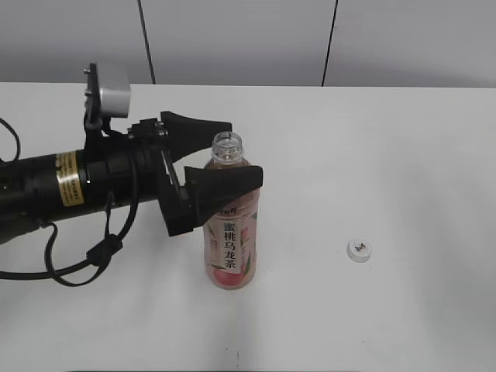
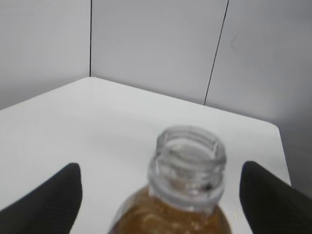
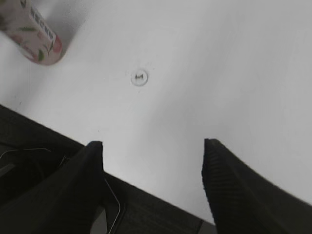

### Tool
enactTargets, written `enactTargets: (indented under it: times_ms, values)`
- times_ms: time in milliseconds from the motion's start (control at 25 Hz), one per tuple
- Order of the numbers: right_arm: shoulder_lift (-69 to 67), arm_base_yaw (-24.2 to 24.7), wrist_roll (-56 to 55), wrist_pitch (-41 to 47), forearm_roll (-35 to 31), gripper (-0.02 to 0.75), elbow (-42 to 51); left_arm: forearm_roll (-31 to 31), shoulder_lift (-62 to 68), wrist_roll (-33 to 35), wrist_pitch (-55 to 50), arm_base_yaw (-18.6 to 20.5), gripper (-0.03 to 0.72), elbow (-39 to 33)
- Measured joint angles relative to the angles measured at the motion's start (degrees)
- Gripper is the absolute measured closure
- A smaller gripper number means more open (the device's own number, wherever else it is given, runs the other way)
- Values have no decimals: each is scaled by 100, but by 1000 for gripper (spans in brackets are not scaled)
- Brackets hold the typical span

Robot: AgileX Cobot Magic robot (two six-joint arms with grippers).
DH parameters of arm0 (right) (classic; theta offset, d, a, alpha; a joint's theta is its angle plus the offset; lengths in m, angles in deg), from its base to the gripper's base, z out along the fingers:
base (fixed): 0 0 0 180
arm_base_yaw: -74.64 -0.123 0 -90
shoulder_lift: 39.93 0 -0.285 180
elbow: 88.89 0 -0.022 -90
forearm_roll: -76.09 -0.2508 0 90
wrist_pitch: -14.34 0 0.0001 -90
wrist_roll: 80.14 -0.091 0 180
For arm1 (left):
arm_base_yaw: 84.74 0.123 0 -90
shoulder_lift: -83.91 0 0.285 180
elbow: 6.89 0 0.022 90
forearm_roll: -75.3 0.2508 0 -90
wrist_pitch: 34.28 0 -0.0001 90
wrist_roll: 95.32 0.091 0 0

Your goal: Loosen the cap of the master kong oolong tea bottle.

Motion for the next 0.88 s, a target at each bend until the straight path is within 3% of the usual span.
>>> enactTargets:
  times_ms: [320, 880]
  values:
    - [1937, 0, -237, 28, 0, 254, 1594, 55, -1009, -602, -69, 0, 103, 0]
    - [3714, 0, -256, 45, 33, 255, 2915, 931, -3546, -2452, -1889, 0, 104, -5]
